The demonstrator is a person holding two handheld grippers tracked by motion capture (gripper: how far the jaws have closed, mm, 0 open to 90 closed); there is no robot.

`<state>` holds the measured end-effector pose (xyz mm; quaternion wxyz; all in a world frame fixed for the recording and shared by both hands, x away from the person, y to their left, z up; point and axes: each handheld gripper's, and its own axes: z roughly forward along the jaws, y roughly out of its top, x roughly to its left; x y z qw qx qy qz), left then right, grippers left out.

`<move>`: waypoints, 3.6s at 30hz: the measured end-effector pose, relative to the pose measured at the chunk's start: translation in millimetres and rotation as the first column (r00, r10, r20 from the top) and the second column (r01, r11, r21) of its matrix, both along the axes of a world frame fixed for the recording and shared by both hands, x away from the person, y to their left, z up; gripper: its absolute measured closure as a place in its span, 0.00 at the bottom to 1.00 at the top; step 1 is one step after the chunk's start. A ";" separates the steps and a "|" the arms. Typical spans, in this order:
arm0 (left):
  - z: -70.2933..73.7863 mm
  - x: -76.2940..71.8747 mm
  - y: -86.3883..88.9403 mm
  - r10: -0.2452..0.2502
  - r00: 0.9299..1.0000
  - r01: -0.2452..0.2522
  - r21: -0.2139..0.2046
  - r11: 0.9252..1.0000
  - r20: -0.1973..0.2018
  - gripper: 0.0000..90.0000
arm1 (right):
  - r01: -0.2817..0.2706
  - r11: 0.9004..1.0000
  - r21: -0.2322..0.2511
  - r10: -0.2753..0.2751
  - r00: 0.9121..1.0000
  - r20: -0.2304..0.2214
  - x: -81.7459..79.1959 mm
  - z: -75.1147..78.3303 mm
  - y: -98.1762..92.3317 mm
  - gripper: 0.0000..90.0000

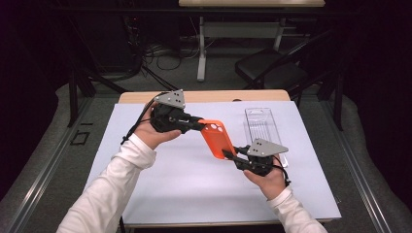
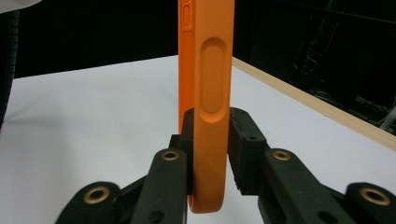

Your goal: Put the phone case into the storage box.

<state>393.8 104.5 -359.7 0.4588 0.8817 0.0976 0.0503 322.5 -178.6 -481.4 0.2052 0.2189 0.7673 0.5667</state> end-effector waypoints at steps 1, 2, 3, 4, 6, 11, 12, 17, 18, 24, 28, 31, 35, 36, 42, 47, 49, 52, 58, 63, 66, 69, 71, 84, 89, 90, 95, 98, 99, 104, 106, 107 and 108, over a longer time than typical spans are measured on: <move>0.0 -0.1 -0.3 0.001 1.000 -0.001 0.000 1.000 -0.001 0.89 | 0.001 1.000 0.002 -0.001 1.000 0.001 -0.1 0.5 0.2 0.83; 0.0 -0.2 -0.7 -0.001 1.000 0.001 0.003 1.000 -0.001 0.89 | 0.003 1.000 0.001 -0.003 1.000 0.006 -0.1 1.5 0.2 0.81; 0.2 -0.4 -1.2 -0.001 1.000 0.001 0.009 1.000 0.000 0.89 | 0.002 1.000 -0.002 -0.002 1.000 0.009 0.1 2.5 0.2 0.79; 0.0 -0.5 -1.9 0.000 1.000 0.000 0.008 1.000 -0.007 0.89 | 0.004 1.000 -0.002 -0.004 1.000 0.004 -0.3 3.4 0.5 0.78; 0.3 -0.2 -2.8 0.002 1.000 -0.002 0.014 1.000 -0.008 0.89 | 0.007 1.000 -0.018 -0.007 1.000 0.008 -0.1 5.3 1.0 0.74; 1.8 -0.4 -5.4 0.014 1.000 -0.013 0.026 1.000 -0.015 0.89 | 0.023 0.999 -0.043 -0.022 0.999 0.026 -0.3 10.3 1.0 0.69; 2.0 -0.7 -6.2 0.017 1.000 -0.017 0.027 0.999 -0.015 0.89 | 0.029 0.998 -0.051 -0.027 0.999 0.032 -0.4 11.3 1.1 0.68; 4.5 -2.0 -11.1 0.027 1.000 -0.027 0.045 0.999 -0.011 0.89 | 0.060 0.997 -0.054 -0.058 0.998 0.036 0.4 16.1 0.1 0.63; 4.8 -2.6 -12.5 0.031 0.999 -0.030 0.052 0.998 -0.008 0.89 | 0.065 0.996 -0.054 -0.063 0.997 0.038 0.6 17.6 -0.6 0.63; 6.4 -2.9 -17.2 0.055 0.998 -0.054 0.073 0.996 -0.015 0.89 | 0.073 0.995 -0.062 -0.070 0.997 0.041 0.7 24.7 -3.5 0.60; 7.6 -4.3 -20.0 0.098 0.995 -0.096 0.086 0.992 -0.016 0.89 | 0.083 0.995 -0.060 -0.081 0.996 0.048 0.6 28.2 -5.9 0.58; 9.1 -4.8 -21.7 0.120 0.993 -0.119 0.102 0.988 0.002 0.89 | 0.089 0.994 -0.062 -0.086 0.995 0.052 0.5 30.8 -7.2 0.58; 10.4 -4.9 -24.4 0.141 0.990 -0.141 0.112 0.984 0.012 0.89 | 0.099 0.993 -0.064 -0.095 0.994 0.060 0.9 34.8 -8.8 0.57; 10.5 -5.0 -25.4 0.145 0.989 -0.146 0.118 0.982 0.011 0.89 | 0.104 0.992 -0.068 -0.100 0.993 0.062 1.2 35.9 -9.3 0.57; 11.0 -6.5 -32.8 0.199 0.980 -0.199 0.138 0.970 0.015 0.89 | 0.135 0.986 -0.095 -0.127 0.988 0.087 2.4 45.3 -9.1 0.58; 10.1 -8.2 -40.6 0.257 0.966 -0.256 0.166 0.952 0.017 0.89 | 0.151 0.983 -0.108 -0.141 0.985 0.098 2.6 53.8 -6.1 0.59; 10.0 -7.9 -42.8 0.272 0.962 -0.272 0.173 0.946 0.025 0.89 | 0.162 0.980 -0.119 -0.150 0.983 0.108 2.7 56.8 -5.0 0.61; 9.1 -8.4 -47.4 0.301 0.953 -0.303 0.194 0.933 0.040 0.89 | 0.175 0.977 -0.124 -0.161 0.981 0.110 3.6 60.6 -3.4 0.62; 8.3 -9.0 -57.7 0.329 0.942 -0.334 0.210 0.919 0.060 0.89 | 0.219 0.964 -0.149 -0.203 0.972 0.116 6.9 70.0 -0.7 0.67; 10.4 -11.8 -68.2 0.336 0.936 -0.351 0.236 0.906 0.100 0.89 | 0.252 0.951 -0.181 -0.231 0.964 0.127 8.9 81.4 4.8 0.71; 12.9 -13.8 -73.5 0.343 0.931 -0.364 0.247 0.898 0.125 0.89 | 0.281 0.937 -0.206 -0.254 0.956 0.148 10.2 88.2 7.3 0.73; 16.2 -14.5 -76.8 0.347 0.928 -0.371 0.247 0.895 0.136 0.89 | 0.291 0.929 -0.228 -0.260 0.953 0.155 12.6 92.9 8.4 0.73; 18.4 -14.4 -78.5 0.348 0.927 -0.373 0.247 0.894 0.139 0.89 | 0.295 0.926 -0.235 -0.263 0.952 0.158 13.4 95.0 9.1 0.73; 17.9 -12.0 -87.9 0.366 0.916 -0.398 0.280 0.873 0.164 0.89 | 0.336 0.897 -0.287 -0.296 0.939 0.175 19.0 104.2 10.2 0.78; 17.1 -10.6 -91.0 0.367 0.918 -0.395 0.289 0.872 0.149 0.89 | 0.356 0.874 -0.329 -0.299 0.930 0.212 19.9 104.7 14.3 0.81; 16.8 -10.5 -91.6 0.370 0.918 -0.397 0.289 0.871 0.145 0.89 | 0.360 0.869 -0.339 -0.298 0.929 0.221 19.9 104.7 15.4 0.82; 16.2 -10.2 -93.0 0.369 0.919 -0.394 0.298 0.869 0.140 0.89 | 0.372 0.848 -0.377 -0.290 0.922 0.256 18.9 104.3 21.5 0.85; 16.0 -10.6 -93.7 0.372 0.917 -0.398 0.296 0.868 0.142 0.89 | 0.382 0.835 -0.397 -0.289 0.917 0.276 18.2 104.3 23.6 0.86; 15.9 -10.8 -93.8 0.373 0.917 -0.399 0.296 0.868 0.145 0.89 | 0.385 0.831 -0.401 -0.291 0.916 0.276 18.0 104.4 24.0 0.86; 15.7 -11.4 -93.7 0.371 0.917 -0.399 0.298 0.867 0.146 0.89 | 0.382 0.824 -0.418 -0.282 0.917 0.281 17.7 104.6 24.6 0.87; 15.9 -11.5 -93.9 0.369 0.917 -0.398 0.298 0.868 0.150 0.89 | 0.387 0.814 -0.434 -0.277 0.914 0.296 17.7 104.7 25.3 0.88; 15.9 -11.7 -93.9 0.369 0.917 -0.397 0.296 0.869 0.150 0.89 | 0.389 0.809 -0.439 -0.277 0.913 0.300 17.7 104.7 25.6 0.88; 15.8 -11.7 -93.8 0.370 0.917 -0.398 0.295 0.868 0.149 0.89 | 0.390 0.807 -0.443 -0.275 0.913 0.303 17.8 104.8 25.9 0.88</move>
